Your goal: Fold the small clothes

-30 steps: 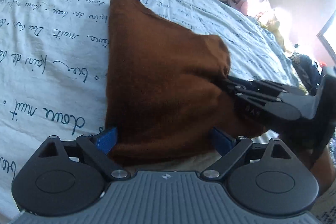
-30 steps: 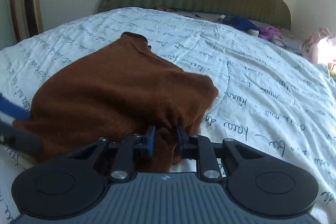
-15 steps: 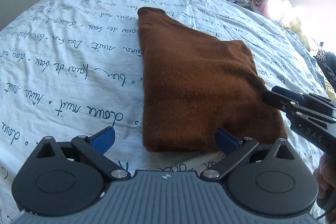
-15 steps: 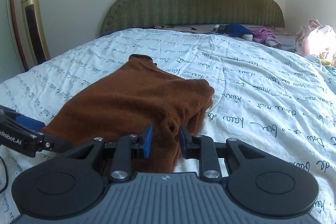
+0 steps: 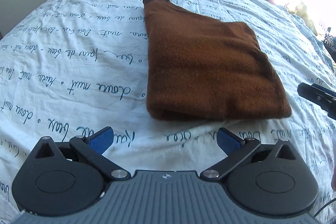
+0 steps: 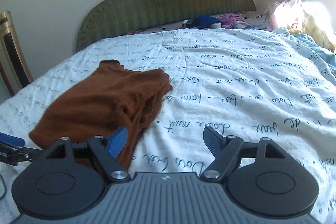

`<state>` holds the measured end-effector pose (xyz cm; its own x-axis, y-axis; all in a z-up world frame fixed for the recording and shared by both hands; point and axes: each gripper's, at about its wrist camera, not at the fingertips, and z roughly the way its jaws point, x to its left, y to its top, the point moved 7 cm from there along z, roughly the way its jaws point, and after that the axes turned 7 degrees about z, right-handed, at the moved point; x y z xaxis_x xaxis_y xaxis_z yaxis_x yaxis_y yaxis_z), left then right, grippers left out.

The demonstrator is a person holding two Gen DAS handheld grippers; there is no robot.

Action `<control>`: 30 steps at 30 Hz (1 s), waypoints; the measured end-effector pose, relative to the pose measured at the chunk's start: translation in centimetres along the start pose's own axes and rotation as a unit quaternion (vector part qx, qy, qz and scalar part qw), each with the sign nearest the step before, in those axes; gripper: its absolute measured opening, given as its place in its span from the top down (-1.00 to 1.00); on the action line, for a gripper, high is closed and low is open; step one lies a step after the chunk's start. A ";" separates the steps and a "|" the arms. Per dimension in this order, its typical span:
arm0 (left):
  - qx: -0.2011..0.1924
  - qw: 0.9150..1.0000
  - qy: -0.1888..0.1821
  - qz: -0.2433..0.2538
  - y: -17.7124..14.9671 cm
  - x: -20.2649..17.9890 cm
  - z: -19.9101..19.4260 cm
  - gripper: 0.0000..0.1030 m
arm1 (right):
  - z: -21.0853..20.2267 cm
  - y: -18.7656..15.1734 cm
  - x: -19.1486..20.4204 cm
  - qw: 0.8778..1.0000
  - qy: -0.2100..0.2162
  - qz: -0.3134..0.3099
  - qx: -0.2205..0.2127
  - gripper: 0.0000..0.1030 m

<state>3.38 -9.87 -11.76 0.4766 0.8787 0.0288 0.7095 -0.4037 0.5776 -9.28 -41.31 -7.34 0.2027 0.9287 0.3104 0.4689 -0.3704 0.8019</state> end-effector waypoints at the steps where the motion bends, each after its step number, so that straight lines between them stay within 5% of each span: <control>1: 0.004 1.000 -0.003 -0.001 -0.6 0.1 0.0 -1.00 | -1.6 -0.7 1.0 1.000 0.008 0.005 0.001 -0.54; 5: 0.023 1.000 0.007 0.003 -2.7 0.2 0.9 -1.00 | -4.6 -4.5 4.6 0.999 -0.002 -0.017 0.028 -0.54; 12: 0.009 1.000 0.021 0.015 -2.9 -0.1 1.3 -1.00 | -2.7 -8.5 7.3 0.996 -0.053 -0.034 0.062 -0.62; 23: -0.049 0.998 0.040 0.011 -3.3 -0.1 1.3 -1.00 | -3.2 -9.6 6.4 0.995 -0.062 -0.043 0.068 -0.95; 30: -0.044 0.998 0.049 0.008 -3.1 -0.1 1.4 -1.00 | -1.7 -8.6 6.2 0.994 -0.047 -0.055 0.082 -1.00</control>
<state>1.85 -9.07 -14.72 0.4320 0.8943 0.1162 0.6517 -0.3986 0.6453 -13.49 -32.40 -11.42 0.2188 0.9608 0.1701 0.6246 -0.2718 0.7321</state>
